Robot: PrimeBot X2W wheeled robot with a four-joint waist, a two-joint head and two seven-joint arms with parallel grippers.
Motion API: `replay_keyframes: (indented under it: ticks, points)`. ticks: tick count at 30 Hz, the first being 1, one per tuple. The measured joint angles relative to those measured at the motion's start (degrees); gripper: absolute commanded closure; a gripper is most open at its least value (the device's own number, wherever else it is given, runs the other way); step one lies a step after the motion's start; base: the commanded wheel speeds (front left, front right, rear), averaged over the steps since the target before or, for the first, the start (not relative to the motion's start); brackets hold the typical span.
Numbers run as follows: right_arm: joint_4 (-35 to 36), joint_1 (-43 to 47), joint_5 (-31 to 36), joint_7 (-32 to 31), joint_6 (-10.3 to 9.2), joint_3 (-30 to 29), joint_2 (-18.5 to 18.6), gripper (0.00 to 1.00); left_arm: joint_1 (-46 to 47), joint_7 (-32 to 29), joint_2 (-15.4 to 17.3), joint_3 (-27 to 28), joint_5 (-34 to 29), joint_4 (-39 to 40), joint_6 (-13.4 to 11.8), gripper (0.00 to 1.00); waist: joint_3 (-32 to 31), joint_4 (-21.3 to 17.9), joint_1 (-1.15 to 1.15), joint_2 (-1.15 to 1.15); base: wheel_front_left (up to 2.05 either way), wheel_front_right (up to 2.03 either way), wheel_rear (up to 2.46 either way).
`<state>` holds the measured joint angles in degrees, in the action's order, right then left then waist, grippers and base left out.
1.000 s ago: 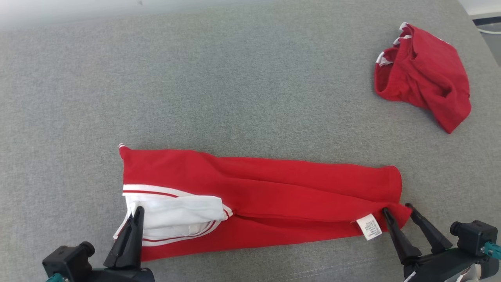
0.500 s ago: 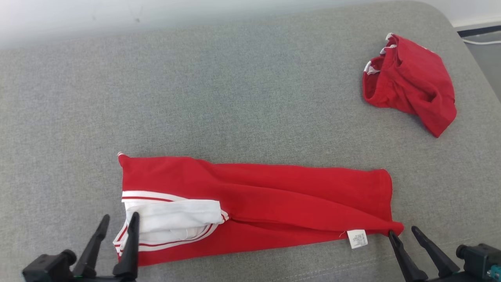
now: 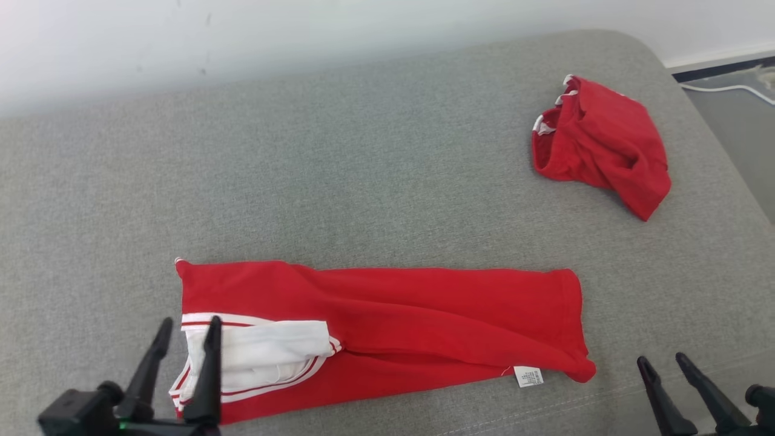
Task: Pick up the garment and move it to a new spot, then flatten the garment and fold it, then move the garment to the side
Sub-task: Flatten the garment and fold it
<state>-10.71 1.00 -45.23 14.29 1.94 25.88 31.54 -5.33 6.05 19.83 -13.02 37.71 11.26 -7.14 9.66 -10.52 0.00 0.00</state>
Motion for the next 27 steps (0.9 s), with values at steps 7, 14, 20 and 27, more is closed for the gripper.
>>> replay_keyframes:
  ticks: [7,14,20,27]
  points:
    - [1.4,-0.6,0.0,0.0,0.02,-2.9,0.0,0.00,4.0,-1.9,-2.1,-5.0,-2.8,0.6,0.0,0.00,-1.9,-0.7,0.00,0.00,0.00,0.00,0.00]
    - [-0.4,-5.4,-1.5,0.0,1.21,-2.4,-2.5,0.00,6.7,-3.0,-3.8,-7.5,-4.1,0.3,0.0,0.00,-2.3,-0.1,0.00,0.00,0.00,0.00,0.00]
    - [-6.1,-7.2,-6.3,-1.2,2.66,-2.2,-5.9,0.00,7.6,-4.0,-4.2,-8.3,-5.4,0.3,0.0,0.00,-1.7,1.2,0.00,0.00,0.00,0.00,0.00]
    - [-11.6,-8.8,-10.8,-3.3,3.87,-1.8,-9.1,0.00,8.7,-5.0,-4.1,-8.3,-5.7,0.2,0.0,0.00,-0.5,3.4,0.00,0.00,0.00,0.00,0.00]
